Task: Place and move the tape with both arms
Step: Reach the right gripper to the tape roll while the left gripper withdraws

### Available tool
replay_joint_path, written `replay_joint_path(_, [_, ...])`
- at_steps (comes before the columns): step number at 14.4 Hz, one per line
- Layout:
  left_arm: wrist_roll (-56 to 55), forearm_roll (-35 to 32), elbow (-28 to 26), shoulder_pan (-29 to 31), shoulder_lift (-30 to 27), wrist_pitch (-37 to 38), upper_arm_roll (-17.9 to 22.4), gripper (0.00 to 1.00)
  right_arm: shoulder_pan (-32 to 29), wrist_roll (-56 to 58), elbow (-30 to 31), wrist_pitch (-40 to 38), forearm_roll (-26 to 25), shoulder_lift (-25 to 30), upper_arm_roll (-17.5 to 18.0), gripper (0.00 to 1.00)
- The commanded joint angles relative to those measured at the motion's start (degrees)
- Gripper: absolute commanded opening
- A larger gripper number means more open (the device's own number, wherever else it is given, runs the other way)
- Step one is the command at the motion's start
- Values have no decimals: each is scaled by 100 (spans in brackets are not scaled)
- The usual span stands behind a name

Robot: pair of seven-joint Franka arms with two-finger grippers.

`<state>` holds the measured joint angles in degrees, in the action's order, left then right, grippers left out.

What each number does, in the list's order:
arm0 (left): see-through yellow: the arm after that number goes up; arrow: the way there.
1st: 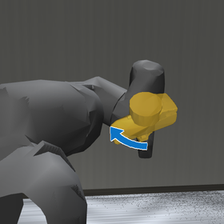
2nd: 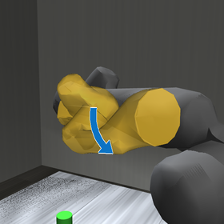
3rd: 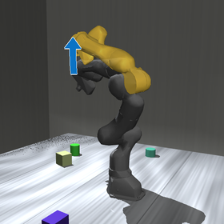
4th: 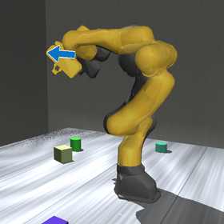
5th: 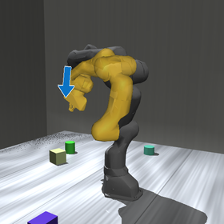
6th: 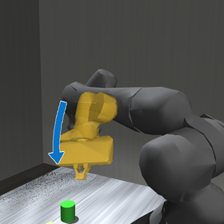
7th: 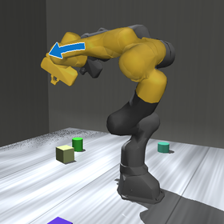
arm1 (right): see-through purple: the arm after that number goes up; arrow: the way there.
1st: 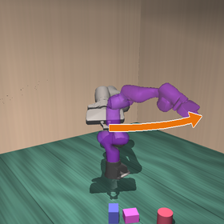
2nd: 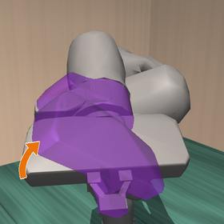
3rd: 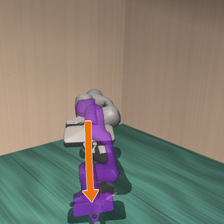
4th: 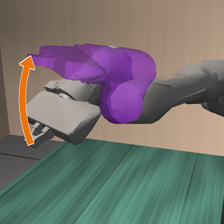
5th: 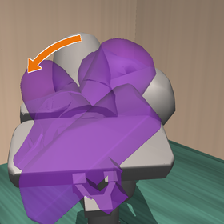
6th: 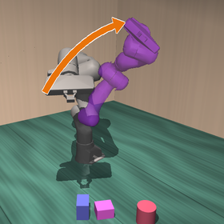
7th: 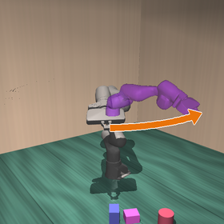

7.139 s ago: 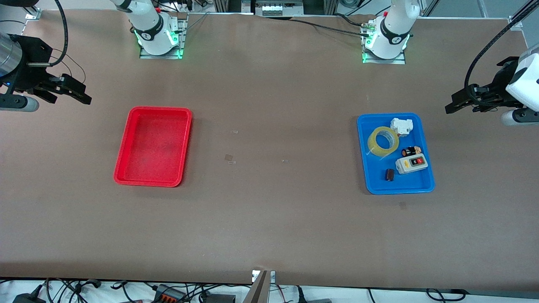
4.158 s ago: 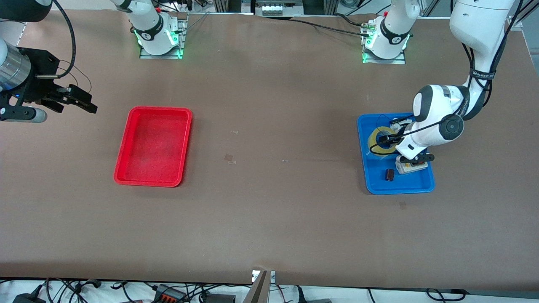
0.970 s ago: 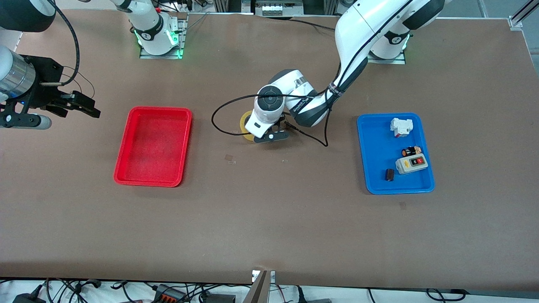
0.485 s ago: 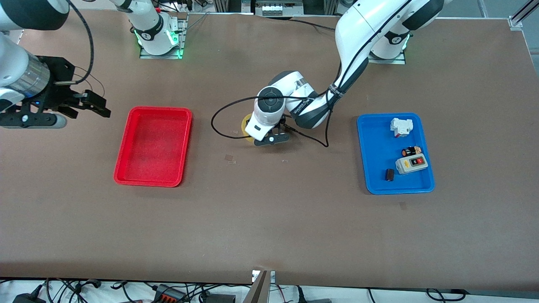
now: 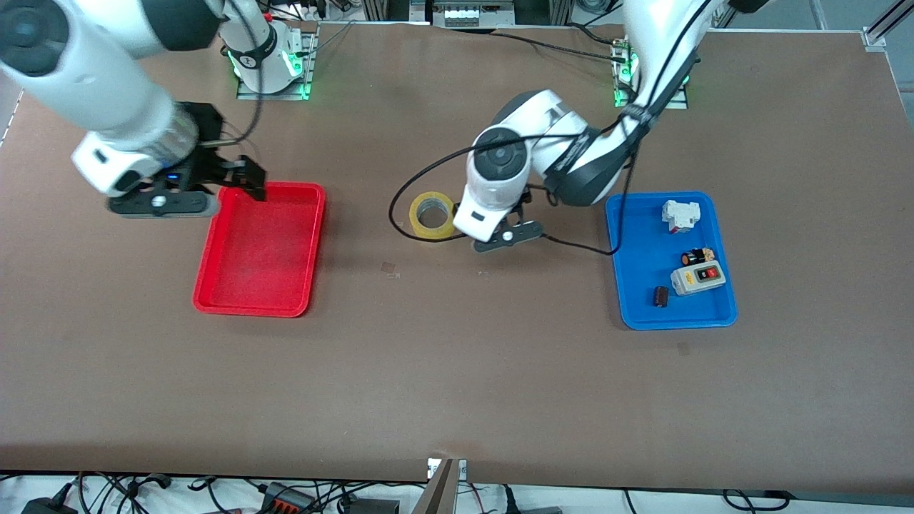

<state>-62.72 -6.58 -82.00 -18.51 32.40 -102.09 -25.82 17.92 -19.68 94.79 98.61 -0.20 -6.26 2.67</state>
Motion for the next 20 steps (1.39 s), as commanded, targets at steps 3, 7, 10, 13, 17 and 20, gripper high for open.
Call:
replay_joint_path(3, [900,-72,-176,961,-778,698,-46,100,913,-1027,557,825,38,-269,-39,98])
replay_joint_path(7, [1902,-28,-149,1849,-1183,1348,-90,100,1529,-1774,611,1344,11,-937,-39,98])
replay_joint_path(10, [2421,-10,-140,2447,-1429,1464,-90,100,1820,-2092,672,1792,11,-1411,-39,98])
replay_joint_path(13, [2729,-19,43,2834,-1544,1691,-37,100,2057,-2311,1066,2651,11,-1711,-47,98])
replay_joint_path(17, [3230,16,334,3378,-1535,2018,-10,100,2294,-2391,1577,3453,11,-1905,-47,98])
replay_joint_path(20, [4047,278,334,3347,-1710,2053,478,100,2313,-2523,1595,3752,11,-2116,-47,98])
